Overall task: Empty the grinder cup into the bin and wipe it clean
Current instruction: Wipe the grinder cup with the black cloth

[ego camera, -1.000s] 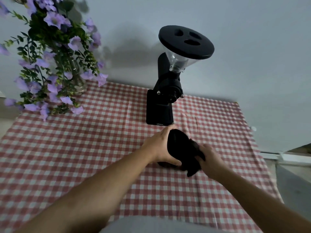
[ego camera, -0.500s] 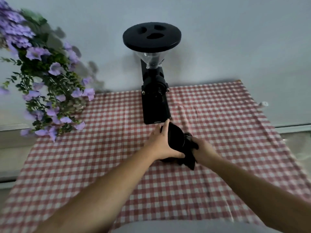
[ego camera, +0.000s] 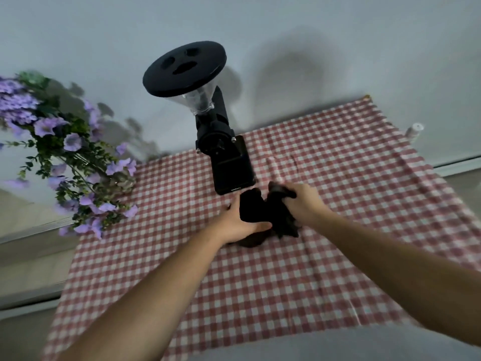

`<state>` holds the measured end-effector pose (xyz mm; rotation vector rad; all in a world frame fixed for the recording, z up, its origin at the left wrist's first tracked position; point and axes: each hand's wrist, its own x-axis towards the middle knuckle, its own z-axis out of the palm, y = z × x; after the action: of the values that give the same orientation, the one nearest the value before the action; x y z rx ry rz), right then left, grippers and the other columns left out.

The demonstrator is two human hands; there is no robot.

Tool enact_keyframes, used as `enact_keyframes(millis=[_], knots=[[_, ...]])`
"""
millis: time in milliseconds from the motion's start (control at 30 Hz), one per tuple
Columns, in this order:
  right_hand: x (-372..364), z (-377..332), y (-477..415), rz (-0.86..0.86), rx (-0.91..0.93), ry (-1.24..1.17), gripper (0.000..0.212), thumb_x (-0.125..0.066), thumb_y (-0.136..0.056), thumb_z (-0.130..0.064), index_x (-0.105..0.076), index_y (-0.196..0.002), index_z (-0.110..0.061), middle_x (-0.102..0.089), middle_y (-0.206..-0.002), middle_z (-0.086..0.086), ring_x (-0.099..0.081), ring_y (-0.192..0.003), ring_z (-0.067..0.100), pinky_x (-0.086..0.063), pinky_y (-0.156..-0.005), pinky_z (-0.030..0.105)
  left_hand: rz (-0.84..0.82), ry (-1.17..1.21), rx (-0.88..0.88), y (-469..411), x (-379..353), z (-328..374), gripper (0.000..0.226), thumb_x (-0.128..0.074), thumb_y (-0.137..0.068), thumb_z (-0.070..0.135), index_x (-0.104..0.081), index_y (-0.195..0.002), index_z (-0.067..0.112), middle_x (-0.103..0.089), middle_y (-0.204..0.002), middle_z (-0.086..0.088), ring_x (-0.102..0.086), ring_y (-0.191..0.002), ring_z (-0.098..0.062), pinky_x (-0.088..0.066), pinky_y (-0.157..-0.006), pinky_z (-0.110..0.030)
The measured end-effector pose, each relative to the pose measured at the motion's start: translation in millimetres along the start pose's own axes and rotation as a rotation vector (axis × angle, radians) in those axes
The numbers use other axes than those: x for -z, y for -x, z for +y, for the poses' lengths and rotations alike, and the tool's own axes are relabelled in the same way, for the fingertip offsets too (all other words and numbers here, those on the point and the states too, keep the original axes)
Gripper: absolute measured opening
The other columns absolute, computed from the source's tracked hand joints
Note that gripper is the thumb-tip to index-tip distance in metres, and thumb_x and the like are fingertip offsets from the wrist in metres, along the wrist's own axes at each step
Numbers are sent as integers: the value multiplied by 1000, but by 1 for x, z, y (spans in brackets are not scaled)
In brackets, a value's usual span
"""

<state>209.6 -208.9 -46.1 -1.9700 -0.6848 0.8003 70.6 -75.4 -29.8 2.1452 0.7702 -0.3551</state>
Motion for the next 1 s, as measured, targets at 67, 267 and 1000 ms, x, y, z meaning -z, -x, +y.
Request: enact_keyframes(millis=[67, 267, 1000], knots=[[-8, -9, 0, 107, 45, -105, 30, -43, -93, -10, -61, -112, -24, -63, -83, -14, -62, -76, 5, -43, -55, 12, 51, 36, -2, 0, -4, 4, 92, -79, -65, 56, -25, -139, 51, -39, -147, 6, -41, -132, -24, -40, -105, -47], [-26, 22, 28, -297, -30, 365, 40, -41, -92, -7, -50, -129, -16, -58, -113, 7, -58, -91, 21, -46, -68, 23, -118, -263, 65, 0, 25, 0, 111, -85, -59, 40, -18, -147, 44, -25, -153, 3, -37, -132, -24, -42, -103, -43], [22, -17, -28, -34, 92, 197, 32, -42, -91, -7, -55, -118, -20, -64, -100, 3, -57, -71, 10, -39, -50, 18, 79, -384, 236, 11, 13, 9, 118, -79, -57, 65, -13, -151, 40, -36, -152, -5, -44, -129, -31, -46, -98, -49]])
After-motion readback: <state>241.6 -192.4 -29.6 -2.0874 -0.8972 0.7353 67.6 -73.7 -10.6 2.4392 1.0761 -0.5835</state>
